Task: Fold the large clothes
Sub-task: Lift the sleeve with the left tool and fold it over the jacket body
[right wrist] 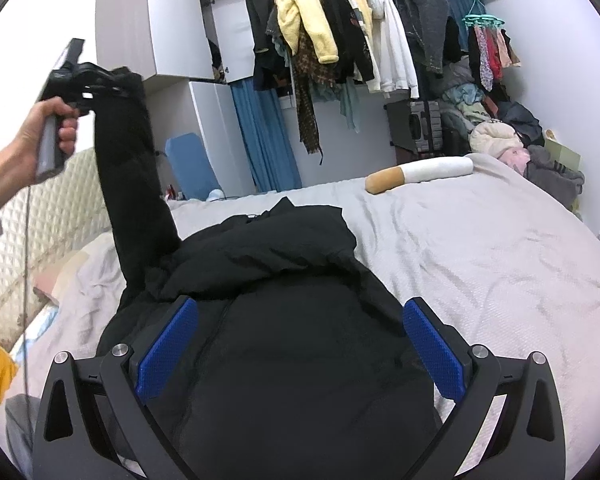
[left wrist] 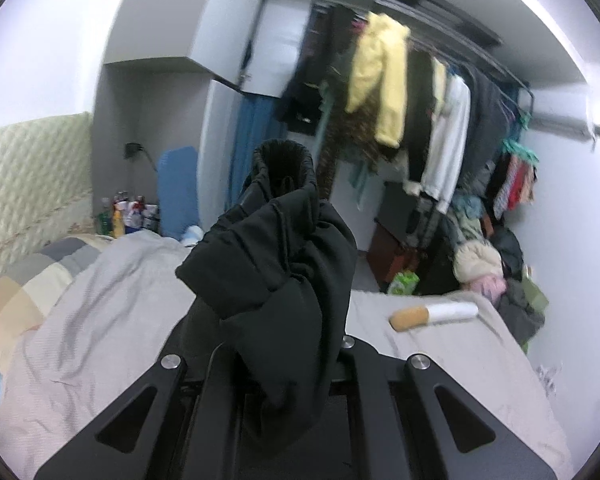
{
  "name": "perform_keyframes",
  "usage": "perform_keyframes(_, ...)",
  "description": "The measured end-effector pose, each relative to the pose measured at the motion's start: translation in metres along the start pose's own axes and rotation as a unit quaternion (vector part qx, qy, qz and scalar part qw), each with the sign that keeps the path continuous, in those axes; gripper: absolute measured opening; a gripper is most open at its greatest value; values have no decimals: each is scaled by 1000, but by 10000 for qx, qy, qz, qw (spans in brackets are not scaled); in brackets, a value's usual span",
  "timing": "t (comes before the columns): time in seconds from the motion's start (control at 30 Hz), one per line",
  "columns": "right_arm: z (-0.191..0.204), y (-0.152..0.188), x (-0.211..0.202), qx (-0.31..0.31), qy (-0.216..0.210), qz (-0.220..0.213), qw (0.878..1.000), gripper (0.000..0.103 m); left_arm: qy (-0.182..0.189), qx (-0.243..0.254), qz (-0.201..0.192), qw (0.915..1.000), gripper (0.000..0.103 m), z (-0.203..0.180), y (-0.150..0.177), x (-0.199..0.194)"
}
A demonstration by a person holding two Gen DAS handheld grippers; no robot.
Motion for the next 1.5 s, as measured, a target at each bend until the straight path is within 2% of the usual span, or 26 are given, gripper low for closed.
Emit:
perform_keyframes(0.17, -16, -2, 3, 219, -27, 7, 9998, 103, 145, 356, 198, 9991, 8, -54, 38, 26)
perform_keyframes(0.3, -29, -4, 4, 363, 13, -10, 9993, 103, 340, 406, 447, 9976, 8, -91, 81, 53)
perform_keyframes(0.47, -38, -3, 2, 555, -74, -9, 9984, 103, 374, 326, 817, 9954, 9, -129, 143, 94)
perform_keyframes(0.7, -45, 0, 6, 687, -191, 37, 9974, 103, 238, 721, 1385, 9875, 11, -170, 240, 152)
perform_keyframes(0.83, -51, 1, 14, 713, -175, 87, 9973, 103, 231, 1039, 1746, 9789, 25, -190, 290, 183)
perform_keyframes(0.9, -55, 3, 19, 769, -181, 147, 9968, 103, 226, 1207, 1907, 9739, 37, -196, 314, 196)
perform_keyframes(0.97, -59, 4, 22, 811, -188, 174, 9964, 103, 305, 1330, 1984, 9706, 59, -203, 338, 204)
perform_keyframes(1.03, -62, 5, 25, 821, -192, 180, 9963, 103, 353, 1405, 1998, 9691, 71, -208, 353, 209)
perform_keyframes(1.13, -66, 8, 31, 770, -114, 243, 9967, 103, 298, 1728, 1905, 9659, 73, -216, 365, 210)
perform_keyframes(1.23, -70, 14, 37, 844, -118, 351, 9957, 103, 416, 1726, 1866, 9663, 73, -215, 360, 206)
perform_keyframes(1.5, -65, -6, 30, 707, -104, -27, 9974, 103, 578, 1604, 1328, 9764, 73, -187, 302, 145)
Point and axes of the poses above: each gripper's, at about its wrist camera, not at the fingertips, and x roughly the way its jaws point, z to its left, y to its underside, the point moved 8 cm from there along x, roughly the way its jaws point, and after that the axes turned 1 degree about -y, right-handed, at the moved point
